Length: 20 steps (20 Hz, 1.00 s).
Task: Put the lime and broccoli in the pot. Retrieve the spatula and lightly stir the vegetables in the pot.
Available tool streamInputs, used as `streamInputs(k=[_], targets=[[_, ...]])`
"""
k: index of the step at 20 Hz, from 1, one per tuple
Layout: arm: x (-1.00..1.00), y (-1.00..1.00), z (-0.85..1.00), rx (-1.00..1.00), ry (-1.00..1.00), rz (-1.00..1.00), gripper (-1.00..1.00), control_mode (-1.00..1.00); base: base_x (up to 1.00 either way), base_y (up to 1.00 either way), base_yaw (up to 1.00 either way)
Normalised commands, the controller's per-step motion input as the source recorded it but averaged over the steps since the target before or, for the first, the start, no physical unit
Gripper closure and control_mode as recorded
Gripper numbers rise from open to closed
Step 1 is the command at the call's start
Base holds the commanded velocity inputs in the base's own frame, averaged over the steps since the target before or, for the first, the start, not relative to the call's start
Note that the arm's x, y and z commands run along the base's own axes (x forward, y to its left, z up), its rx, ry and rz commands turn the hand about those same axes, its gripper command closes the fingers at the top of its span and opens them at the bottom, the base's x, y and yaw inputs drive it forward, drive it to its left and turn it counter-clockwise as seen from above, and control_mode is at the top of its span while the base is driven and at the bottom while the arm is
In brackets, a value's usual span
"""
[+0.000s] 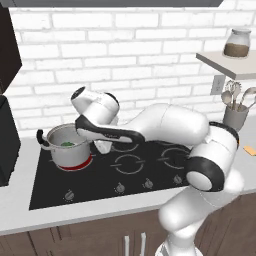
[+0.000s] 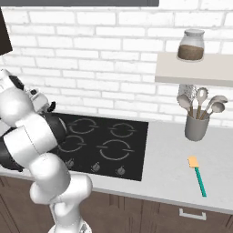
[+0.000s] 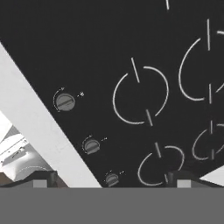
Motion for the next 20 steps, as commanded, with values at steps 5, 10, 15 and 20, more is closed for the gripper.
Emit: streamInputs(k=[5,10,15,20], targets=[[-0.38,-1.0,0.26,0.16,-0.04,-0.12,-1.0,-1.0,0.0,0.0,0.0],[-0.07,-1.0,0.18,0.17,0.0,-0.17,-1.0,-1.0,0.0,0.0,0.0],[0.0,-1.0,0.02,0.03,0.02,-0.25,-1.0,-1.0,0.0,0.0,0.0],[0.0,-1.0,0.0,0.0,0.0,-0.41,-1.0,-1.0,0.0,0.0,0.0]])
